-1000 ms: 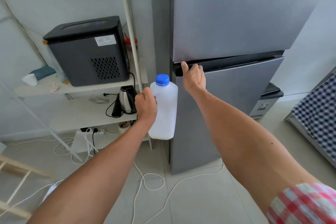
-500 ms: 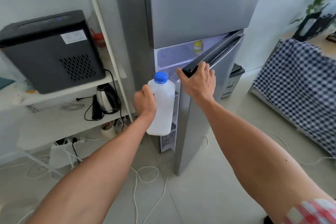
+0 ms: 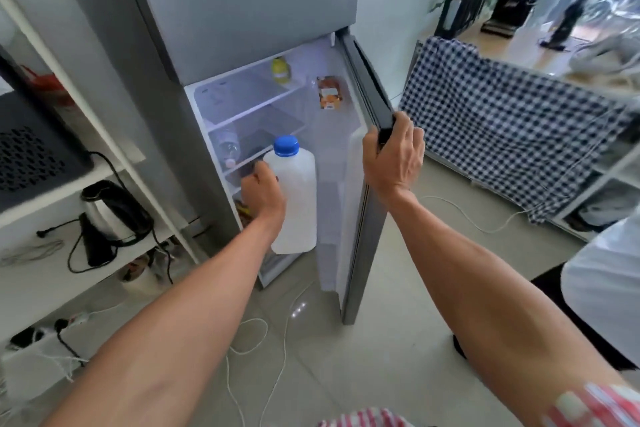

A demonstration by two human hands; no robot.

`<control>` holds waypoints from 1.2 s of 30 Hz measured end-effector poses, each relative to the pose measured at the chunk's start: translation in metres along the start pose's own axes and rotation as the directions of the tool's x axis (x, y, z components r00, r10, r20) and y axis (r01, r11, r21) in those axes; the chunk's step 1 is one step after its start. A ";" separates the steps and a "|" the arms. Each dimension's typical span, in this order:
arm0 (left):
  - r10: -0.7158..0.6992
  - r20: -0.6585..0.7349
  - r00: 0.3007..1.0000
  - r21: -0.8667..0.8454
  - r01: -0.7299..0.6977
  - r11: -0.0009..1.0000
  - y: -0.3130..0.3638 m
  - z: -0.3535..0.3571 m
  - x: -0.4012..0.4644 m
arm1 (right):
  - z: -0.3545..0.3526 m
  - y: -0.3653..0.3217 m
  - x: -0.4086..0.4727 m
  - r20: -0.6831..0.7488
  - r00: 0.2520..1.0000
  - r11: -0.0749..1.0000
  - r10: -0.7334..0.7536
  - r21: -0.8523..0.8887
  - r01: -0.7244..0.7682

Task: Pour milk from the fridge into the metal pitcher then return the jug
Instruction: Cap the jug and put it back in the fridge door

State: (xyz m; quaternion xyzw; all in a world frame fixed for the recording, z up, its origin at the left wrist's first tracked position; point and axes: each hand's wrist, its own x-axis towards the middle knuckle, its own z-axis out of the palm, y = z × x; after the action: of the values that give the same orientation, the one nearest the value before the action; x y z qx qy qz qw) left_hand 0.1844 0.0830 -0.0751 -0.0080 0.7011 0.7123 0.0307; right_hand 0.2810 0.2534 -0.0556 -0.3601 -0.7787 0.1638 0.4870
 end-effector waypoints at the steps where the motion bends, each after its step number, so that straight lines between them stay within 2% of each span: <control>1: -0.014 0.010 1.000 -0.028 0.014 1.000 -0.001 0.007 -0.004 | -0.004 0.008 0.003 -0.015 1.000 1.000 0.016 -0.016 -0.016; 4: -0.100 0.002 0.995 -0.025 0.100 0.995 -0.005 0.029 -0.015 | -0.015 0.034 0.018 -0.064 0.997 0.998 0.040 -0.045 -0.043; 8: -0.210 -0.031 0.977 -0.175 0.202 0.964 -0.017 0.064 -0.022 | -0.025 0.064 0.038 -0.094 0.995 0.999 0.039 -0.016 -0.041; 13: -0.452 -0.033 0.891 -0.390 0.405 0.827 -0.031 0.100 -0.033 | -0.028 0.088 0.056 -0.110 0.992 0.998 0.057 0.032 -0.053; 17: -0.556 -0.099 0.825 -0.500 0.442 0.745 -0.053 0.129 -0.032 | -0.027 0.100 0.064 -0.127 0.991 0.997 0.051 0.066 -0.043; 21: -0.652 -0.136 0.746 -0.512 0.510 0.691 -0.092 0.160 -0.021 | -0.024 0.108 0.070 -0.136 0.990 0.995 0.047 0.099 -0.034; 24: -0.614 -0.191 0.766 -0.308 0.547 0.778 -0.102 0.176 -0.022 | -0.021 0.112 0.072 -0.156 0.987 0.994 0.033 0.105 -0.016; 26: -0.617 -0.166 0.770 -0.262 0.568 0.780 -0.104 0.185 -0.025 | -0.018 0.115 0.073 -0.169 0.985 0.994 0.024 0.108 -0.005; 29: -0.678 -0.089 0.730 -0.441 0.581 0.684 -0.110 0.199 -0.024 | -0.015 0.119 0.074 -0.191 0.981 0.993 0.016 0.120 0.007; 31: -0.673 -0.058 0.737 -0.415 0.596 0.688 -0.118 0.206 -0.020 | -0.014 0.121 0.075 -0.205 0.979 0.992 0.017 0.129 0.010; 36: -0.633 0.021 0.774 -0.218 0.622 0.752 -0.127 0.213 -0.025 | -0.013 0.125 0.077 -0.225 0.974 0.990 0.020 0.140 0.012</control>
State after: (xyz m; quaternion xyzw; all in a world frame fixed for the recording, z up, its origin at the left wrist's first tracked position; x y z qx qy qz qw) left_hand 0.2228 0.2972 -0.1970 -0.2650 0.5780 0.7309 0.2479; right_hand 0.3221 0.3937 -0.0755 -0.3430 -0.7040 0.1771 0.5962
